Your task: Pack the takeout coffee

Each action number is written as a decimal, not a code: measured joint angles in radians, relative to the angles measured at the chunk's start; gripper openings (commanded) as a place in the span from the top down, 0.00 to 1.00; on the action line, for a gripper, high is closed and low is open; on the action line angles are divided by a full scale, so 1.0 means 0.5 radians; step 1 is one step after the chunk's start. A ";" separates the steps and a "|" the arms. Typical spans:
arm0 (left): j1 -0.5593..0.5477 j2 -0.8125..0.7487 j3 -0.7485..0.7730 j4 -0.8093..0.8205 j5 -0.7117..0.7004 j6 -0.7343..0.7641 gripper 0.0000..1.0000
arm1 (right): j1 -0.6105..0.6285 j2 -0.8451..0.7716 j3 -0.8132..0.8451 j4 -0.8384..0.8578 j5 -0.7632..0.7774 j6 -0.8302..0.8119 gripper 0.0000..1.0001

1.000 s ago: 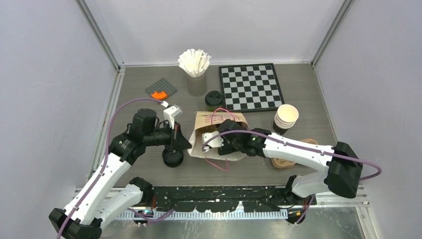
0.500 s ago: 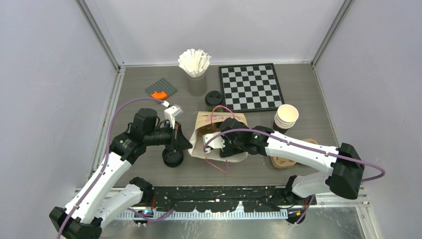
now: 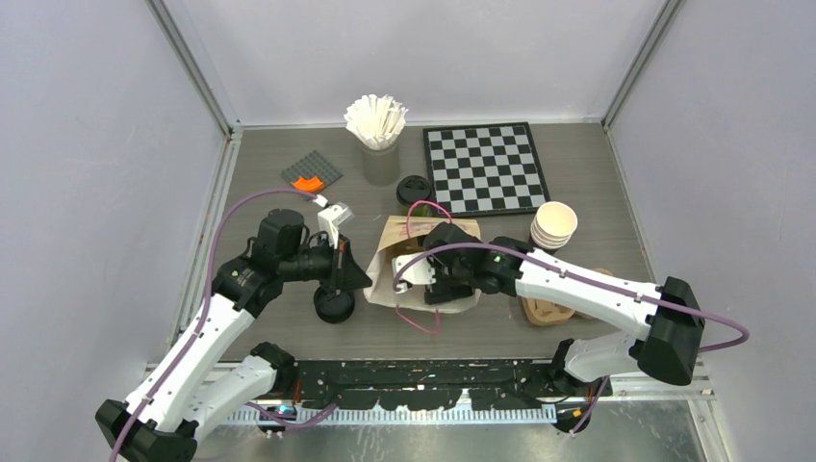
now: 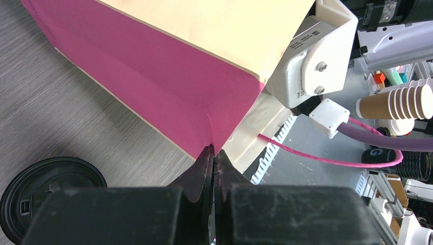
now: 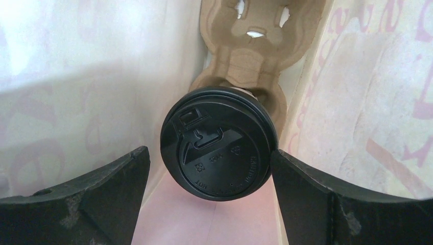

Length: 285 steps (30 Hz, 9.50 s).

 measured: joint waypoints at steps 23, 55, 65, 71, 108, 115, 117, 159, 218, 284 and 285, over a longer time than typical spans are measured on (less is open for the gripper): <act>0.001 0.000 0.000 0.001 0.002 -0.007 1.00 | 0.055 -0.043 0.132 -0.060 -0.089 0.258 0.35; 0.001 0.000 -0.030 0.070 0.063 -0.062 1.00 | -0.037 -0.037 -0.233 0.742 0.049 0.208 0.75; 0.001 0.000 -0.037 0.092 0.061 -0.098 1.00 | -0.045 -0.019 -0.311 0.883 0.047 0.200 0.75; 0.001 0.000 -0.037 0.101 0.061 -0.105 1.00 | -0.053 -0.019 -0.320 0.919 0.047 0.200 0.72; 0.001 0.150 0.340 -0.187 -0.058 -0.746 1.00 | -0.060 -0.148 1.010 -0.726 -0.355 1.006 0.31; 0.001 0.207 0.466 -0.268 -0.115 -0.826 1.00 | -0.060 -0.130 1.063 -0.842 -0.298 1.193 0.31; 0.001 0.236 0.519 -0.311 -0.128 -0.845 1.00 | -0.060 -0.130 1.079 -0.841 -0.288 1.239 0.30; 0.001 0.682 1.223 -1.094 -0.848 -0.684 0.29 | -1.092 0.214 1.222 -0.152 0.226 2.300 0.12; 0.001 0.639 1.441 -1.220 -1.157 -0.862 0.30 | -1.084 1.148 1.254 -0.086 -0.694 1.881 0.16; -0.163 0.722 0.874 -0.356 -0.438 -0.901 0.62 | -1.103 0.225 1.160 -0.333 0.131 2.332 0.10; -0.163 0.713 0.874 -0.358 -0.454 -0.881 0.58 | -1.120 0.227 1.146 -0.296 0.108 2.328 0.11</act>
